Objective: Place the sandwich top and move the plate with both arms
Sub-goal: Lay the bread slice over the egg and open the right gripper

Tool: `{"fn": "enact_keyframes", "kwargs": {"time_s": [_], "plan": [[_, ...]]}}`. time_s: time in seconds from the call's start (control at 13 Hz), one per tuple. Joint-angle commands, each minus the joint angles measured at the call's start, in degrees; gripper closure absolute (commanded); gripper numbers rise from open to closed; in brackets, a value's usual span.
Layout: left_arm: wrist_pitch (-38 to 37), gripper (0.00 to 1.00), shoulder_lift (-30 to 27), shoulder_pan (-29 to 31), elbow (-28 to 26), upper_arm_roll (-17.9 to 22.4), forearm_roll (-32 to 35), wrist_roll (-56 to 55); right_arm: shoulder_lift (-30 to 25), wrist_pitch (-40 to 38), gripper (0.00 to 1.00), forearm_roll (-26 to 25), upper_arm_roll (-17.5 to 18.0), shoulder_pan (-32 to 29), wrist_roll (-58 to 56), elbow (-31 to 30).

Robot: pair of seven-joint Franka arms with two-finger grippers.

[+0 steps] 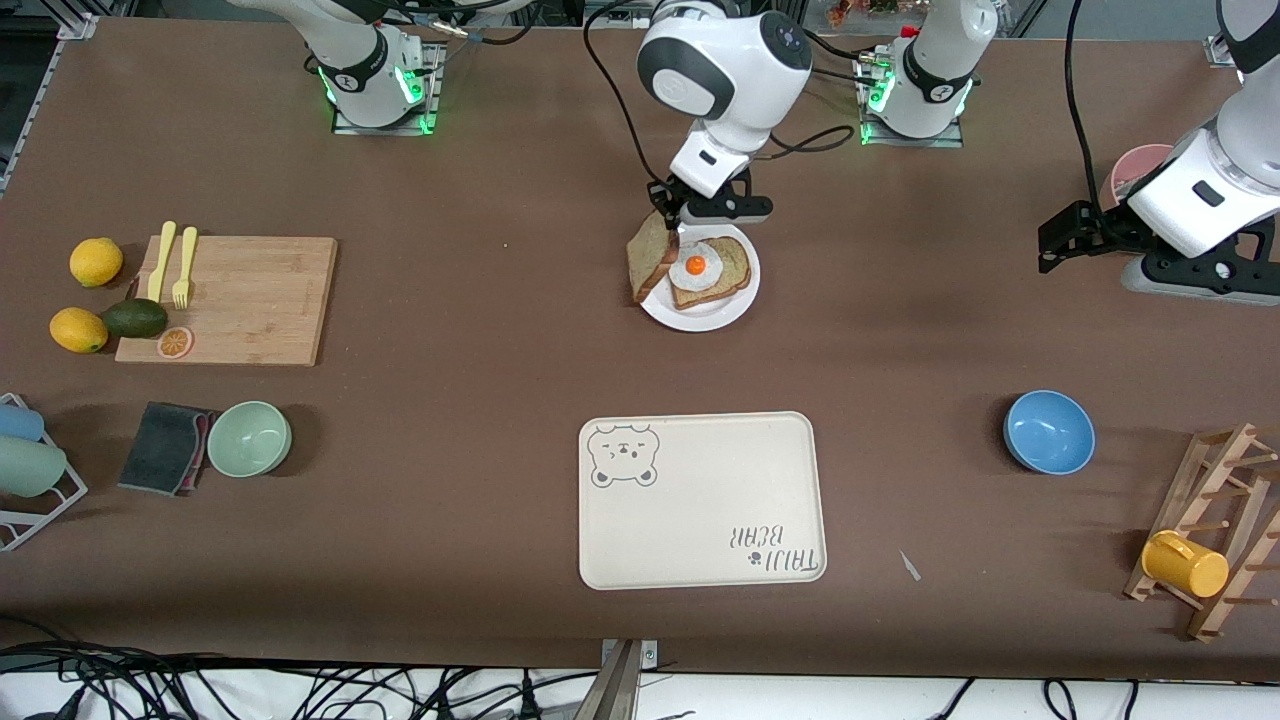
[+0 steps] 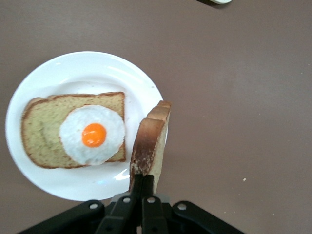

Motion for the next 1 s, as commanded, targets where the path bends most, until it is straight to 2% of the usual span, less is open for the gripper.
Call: {"fn": "enact_keyframes", "kwargs": {"time_s": [0.0,0.92], "plan": [[-1.3,0.0,0.8,0.2,1.8,0.0,-0.7,0.8,0.4,-1.2,1.0,1.2,0.2,1.0,0.2,4.2],[-1.3,0.0,0.8,0.2,1.8,0.1,-0.7,1.3,3.7,4.3,1.0,1.2,-0.3,1.0,0.3,4.2]]}}
